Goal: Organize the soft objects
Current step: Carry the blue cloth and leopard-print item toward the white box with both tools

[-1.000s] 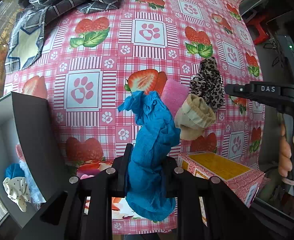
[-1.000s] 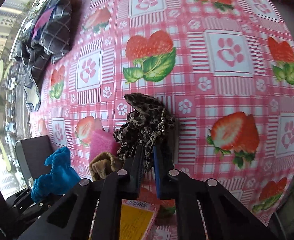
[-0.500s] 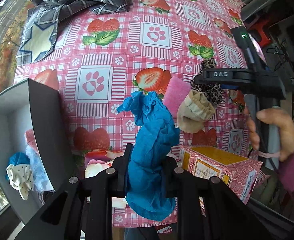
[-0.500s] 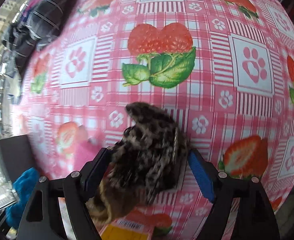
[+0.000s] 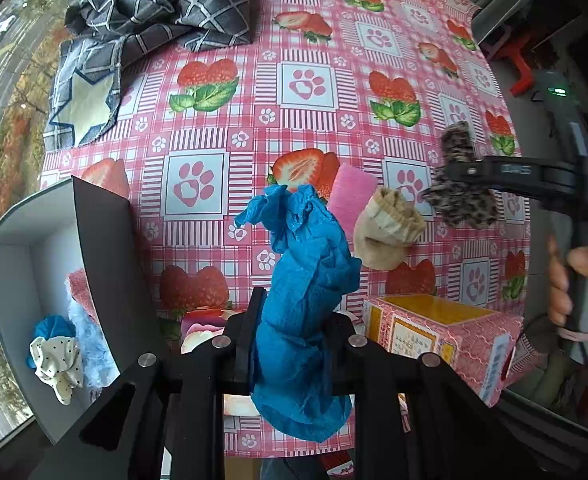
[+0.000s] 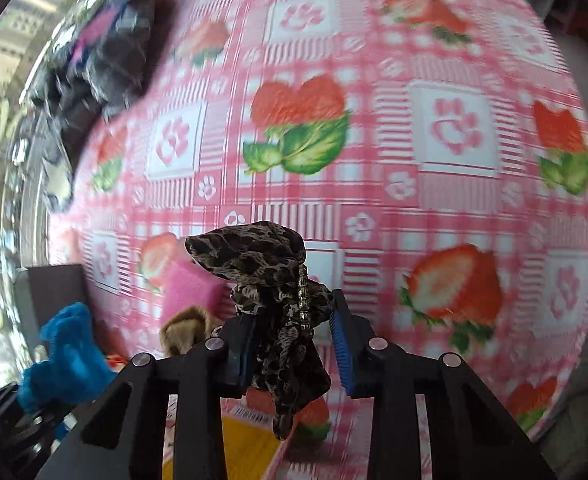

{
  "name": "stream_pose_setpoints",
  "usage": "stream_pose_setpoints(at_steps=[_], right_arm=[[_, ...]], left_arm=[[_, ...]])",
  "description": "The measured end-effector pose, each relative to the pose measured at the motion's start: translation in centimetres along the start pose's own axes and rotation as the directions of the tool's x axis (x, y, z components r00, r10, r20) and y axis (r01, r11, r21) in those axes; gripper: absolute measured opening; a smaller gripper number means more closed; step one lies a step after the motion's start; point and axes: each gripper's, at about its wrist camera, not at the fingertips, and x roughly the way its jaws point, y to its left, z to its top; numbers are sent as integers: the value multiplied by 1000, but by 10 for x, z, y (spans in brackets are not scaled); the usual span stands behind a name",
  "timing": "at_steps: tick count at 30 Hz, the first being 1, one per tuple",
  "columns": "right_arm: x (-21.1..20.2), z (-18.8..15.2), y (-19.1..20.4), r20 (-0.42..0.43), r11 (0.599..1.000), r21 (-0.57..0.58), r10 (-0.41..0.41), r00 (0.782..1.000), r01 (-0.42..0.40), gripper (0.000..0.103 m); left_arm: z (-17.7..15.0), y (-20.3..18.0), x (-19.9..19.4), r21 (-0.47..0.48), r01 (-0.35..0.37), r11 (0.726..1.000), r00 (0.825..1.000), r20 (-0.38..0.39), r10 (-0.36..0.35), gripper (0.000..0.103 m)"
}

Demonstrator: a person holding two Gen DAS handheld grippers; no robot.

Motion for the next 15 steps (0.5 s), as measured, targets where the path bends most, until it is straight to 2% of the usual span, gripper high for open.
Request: stream_pose_setpoints(at_steps=[5,12,15], right_arm=[[-50,-19,-3,75,998,35,51,996,-53,34],[-117,-47,24,169,992,44,107,980,-116,34],[-135,-62,31,178,988,58,132,975,-144,34]], left_arm=[[-9,-1,-14,28,2,1000,1000,29,-3,25],[-24,10,-46,41,16,999,997,78,-19,25],[-33,19,-61,46,16,999,993,115,-21,25]])
